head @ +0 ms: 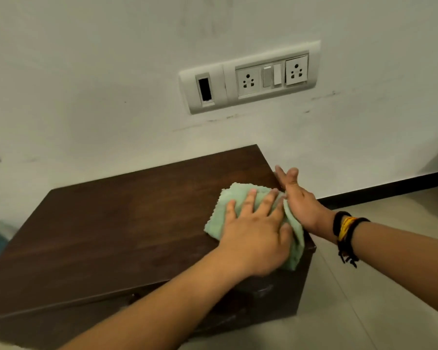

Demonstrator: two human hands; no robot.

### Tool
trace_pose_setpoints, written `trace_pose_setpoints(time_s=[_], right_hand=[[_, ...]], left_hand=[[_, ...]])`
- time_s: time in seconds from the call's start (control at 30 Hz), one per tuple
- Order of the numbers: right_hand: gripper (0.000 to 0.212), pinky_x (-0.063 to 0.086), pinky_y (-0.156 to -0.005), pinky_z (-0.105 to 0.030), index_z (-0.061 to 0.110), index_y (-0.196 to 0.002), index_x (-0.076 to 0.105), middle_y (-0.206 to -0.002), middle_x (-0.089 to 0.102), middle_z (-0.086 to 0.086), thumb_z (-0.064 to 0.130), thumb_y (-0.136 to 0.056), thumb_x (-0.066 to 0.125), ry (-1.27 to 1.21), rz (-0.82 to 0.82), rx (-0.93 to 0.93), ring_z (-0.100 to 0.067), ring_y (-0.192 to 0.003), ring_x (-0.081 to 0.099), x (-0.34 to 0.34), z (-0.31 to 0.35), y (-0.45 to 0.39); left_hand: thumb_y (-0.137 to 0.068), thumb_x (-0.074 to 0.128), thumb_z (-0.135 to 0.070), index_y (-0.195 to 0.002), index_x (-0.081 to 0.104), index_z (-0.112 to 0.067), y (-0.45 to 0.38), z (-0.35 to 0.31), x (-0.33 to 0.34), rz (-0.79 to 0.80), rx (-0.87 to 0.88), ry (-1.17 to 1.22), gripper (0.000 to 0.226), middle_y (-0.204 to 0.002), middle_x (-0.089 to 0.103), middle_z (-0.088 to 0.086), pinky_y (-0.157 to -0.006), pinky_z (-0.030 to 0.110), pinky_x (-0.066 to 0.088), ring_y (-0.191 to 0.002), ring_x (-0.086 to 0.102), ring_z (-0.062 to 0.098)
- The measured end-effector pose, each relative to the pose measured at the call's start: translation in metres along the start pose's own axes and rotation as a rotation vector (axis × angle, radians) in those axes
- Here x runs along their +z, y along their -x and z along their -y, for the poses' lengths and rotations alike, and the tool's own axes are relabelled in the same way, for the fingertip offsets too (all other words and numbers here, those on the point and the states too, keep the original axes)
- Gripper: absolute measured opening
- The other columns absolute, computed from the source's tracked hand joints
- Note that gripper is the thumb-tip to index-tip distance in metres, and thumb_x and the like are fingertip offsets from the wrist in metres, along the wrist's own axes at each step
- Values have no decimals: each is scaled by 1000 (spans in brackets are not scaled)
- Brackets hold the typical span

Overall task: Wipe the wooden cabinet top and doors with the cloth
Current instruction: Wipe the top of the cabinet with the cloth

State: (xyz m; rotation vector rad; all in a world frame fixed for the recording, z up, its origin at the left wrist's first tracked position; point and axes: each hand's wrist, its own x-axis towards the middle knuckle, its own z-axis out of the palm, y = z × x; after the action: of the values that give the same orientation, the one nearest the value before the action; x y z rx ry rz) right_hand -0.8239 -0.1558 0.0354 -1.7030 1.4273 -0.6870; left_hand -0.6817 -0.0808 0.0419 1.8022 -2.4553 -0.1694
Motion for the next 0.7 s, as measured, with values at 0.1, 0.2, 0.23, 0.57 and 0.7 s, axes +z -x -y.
trace_pose_setpoints(time_s=[0.1,0.2,0.23,0.57,0.7], right_hand=[[84,16,-118,-36,45,-154,21,-153,45,-5,73,-81,-10,124,-3,-34,-28,-143,36,-4,1,1],[82,20,-115,-41,30,-158,17,-155,44,-4,69,-90,-6,393,-36,-126,-25,-143,37,-4,6,6],[82,18,-115,-42,25,-159,16,-158,38,-3,69,-92,-4,509,-43,-144,-23,-146,31,-4,7,7],[57,17,-115,-37,22,-158,16,-166,17,1,40,-104,24,948,-1,-353,-15,-151,16,22,28,9],[65,35,-107,-43,21,-149,37,-155,44,-1,53,-97,14,958,-55,-450,-19,-140,42,21,21,3]], left_hand=[[-101,11,-57,-157,-1,-43,11,13,-9,-13,30,-32,59,-168,-3,-15,-121,58,-3,-155,-8,22],[-101,10,-63,-153,-7,-53,86,74,-11,-7,146,-57,56,-167,-5,-21,-122,54,1,-155,-8,18],[-102,12,-63,-153,-8,-54,109,96,-13,3,160,-67,56,-166,-7,-23,-122,53,2,-155,-10,16],[-100,13,-59,-159,3,-27,62,35,-6,11,84,-168,68,-169,4,-3,-121,61,6,-155,2,29],[-103,22,-55,-159,6,-31,79,49,-13,-19,124,-167,63,-169,9,-3,-122,58,7,-155,5,28]])
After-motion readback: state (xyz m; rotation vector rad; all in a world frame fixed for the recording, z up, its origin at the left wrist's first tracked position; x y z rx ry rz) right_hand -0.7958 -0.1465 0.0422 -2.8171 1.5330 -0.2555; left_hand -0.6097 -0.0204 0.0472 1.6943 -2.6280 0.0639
